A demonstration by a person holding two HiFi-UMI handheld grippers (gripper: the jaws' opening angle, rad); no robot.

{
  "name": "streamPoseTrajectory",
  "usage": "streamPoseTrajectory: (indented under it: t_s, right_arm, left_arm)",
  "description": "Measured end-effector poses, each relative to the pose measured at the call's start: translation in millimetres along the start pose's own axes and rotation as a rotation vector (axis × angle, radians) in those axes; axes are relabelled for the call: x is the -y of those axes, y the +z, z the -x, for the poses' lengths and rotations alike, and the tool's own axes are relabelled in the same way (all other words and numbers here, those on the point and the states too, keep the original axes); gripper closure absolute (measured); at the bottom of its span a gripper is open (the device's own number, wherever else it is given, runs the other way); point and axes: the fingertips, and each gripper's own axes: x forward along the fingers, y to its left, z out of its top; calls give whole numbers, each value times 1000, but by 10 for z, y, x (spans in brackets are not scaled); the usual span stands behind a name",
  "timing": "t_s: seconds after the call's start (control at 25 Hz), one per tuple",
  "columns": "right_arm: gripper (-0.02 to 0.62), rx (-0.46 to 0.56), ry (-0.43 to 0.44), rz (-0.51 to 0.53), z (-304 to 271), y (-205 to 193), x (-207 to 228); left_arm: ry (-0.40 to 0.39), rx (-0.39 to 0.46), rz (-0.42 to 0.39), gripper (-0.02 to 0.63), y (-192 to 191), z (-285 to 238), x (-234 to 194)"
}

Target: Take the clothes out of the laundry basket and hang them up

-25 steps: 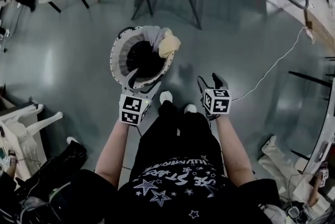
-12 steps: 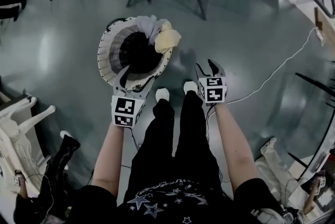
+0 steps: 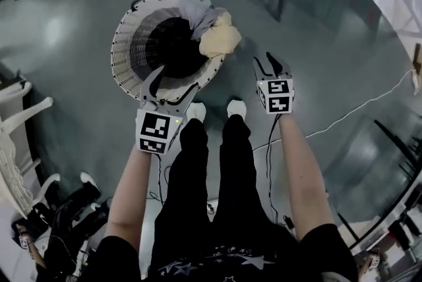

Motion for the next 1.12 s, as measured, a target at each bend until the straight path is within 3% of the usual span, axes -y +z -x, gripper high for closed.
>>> streamPoseTrajectory:
  t_s: [0.4, 0.8, 0.96, 1.04, 1.12]
  right_arm:
    - [408, -57, 213, 287, -954, 18, -166]
    - [397, -67, 423, 486, -1336, 66, -484]
    - [508, -99, 445, 509, -1336, 38, -578]
    - [560, -120, 412, 494, -1288, 1, -549]
    - [568, -141, 357, 464, -1201, -11, -464]
  left_arm:
    - [61, 0, 2, 233, -297, -368, -243]
    - [93, 8, 36, 233, -440, -535, -267]
    - [89, 2, 36, 233, -469, -518, -279]
    - [85, -5, 32, 233, -481, -480, -274]
    - [79, -13, 34, 233, -484, -424, -262]
